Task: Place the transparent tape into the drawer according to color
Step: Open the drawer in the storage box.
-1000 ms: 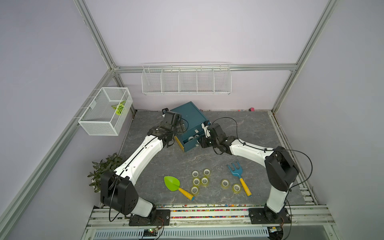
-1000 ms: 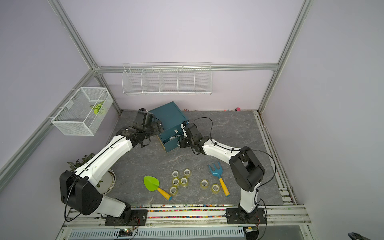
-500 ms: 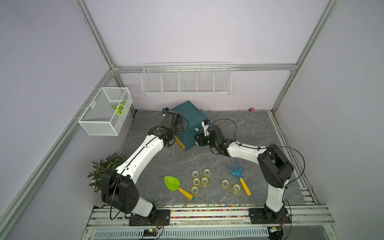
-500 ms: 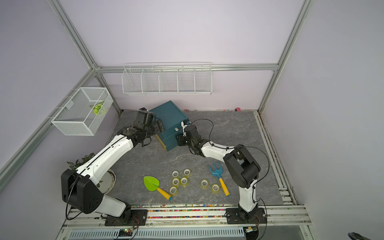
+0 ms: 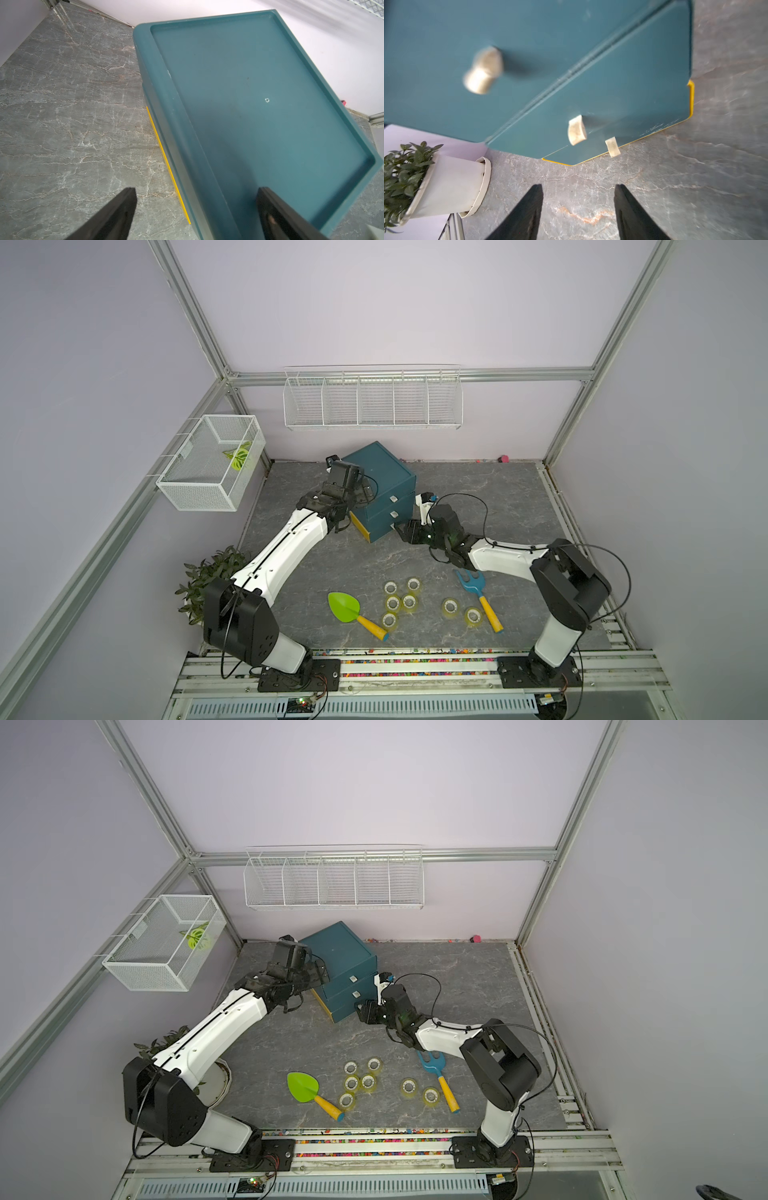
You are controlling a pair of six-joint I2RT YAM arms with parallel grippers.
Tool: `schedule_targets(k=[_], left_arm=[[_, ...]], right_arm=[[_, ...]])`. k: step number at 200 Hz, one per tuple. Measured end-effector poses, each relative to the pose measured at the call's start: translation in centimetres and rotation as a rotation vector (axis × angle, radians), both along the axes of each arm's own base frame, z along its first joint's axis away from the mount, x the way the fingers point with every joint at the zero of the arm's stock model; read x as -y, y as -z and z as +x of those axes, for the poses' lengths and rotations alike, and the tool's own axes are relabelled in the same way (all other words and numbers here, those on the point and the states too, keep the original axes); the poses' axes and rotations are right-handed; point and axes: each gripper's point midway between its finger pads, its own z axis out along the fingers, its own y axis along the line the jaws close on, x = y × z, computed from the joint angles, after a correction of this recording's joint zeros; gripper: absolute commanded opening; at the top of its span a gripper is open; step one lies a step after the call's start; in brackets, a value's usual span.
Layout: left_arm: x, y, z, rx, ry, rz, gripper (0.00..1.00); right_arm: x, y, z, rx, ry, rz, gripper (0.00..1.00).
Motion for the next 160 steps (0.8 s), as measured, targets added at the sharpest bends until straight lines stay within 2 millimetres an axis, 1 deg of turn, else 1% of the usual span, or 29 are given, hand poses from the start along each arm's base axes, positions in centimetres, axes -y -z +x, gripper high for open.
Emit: schedule_targets(k=[19, 31, 44, 67, 101, 141, 160], left_arm=[[0.0, 0.0, 0.0, 0.0, 0.0, 0.0, 0.95], [0.0, 0.0, 0.0, 0.0, 0.0, 0.0, 0.95], [0.0, 0.0, 0.0, 0.0, 0.001, 0.0, 0.95], [0.0, 0.0, 0.0, 0.0, 0.001, 0.0, 0.95], [0.0, 0.0, 0.0, -0.001, 0.001, -0.001, 0.95], [0.0, 0.0, 0.0, -0.001, 0.002, -0.002, 0.95], [0.0, 0.0, 0.0, -0.001, 0.001, -0.002, 0.95]], right_arm=[[-0.1, 2.5, 0.2, -0.063, 0.006, 0.005, 0.58], [0.0, 3.7, 0.3, -0.101, 0.015, 0.015, 0.56], [0.0, 4.6, 0.6, -0.136, 0.03, 0.04, 0.56], [-0.3, 5.5, 1.1, -0.176, 0.052, 0.096, 0.54], [-0.7, 6.3, 1.7, -0.218, 0.067, 0.148, 0.5], [-1.3, 5.6, 3.0, -0.217, 0.075, 0.197, 0.42], [-1.5, 5.4, 3.6, -0.214, 0.078, 0.211, 0.35]])
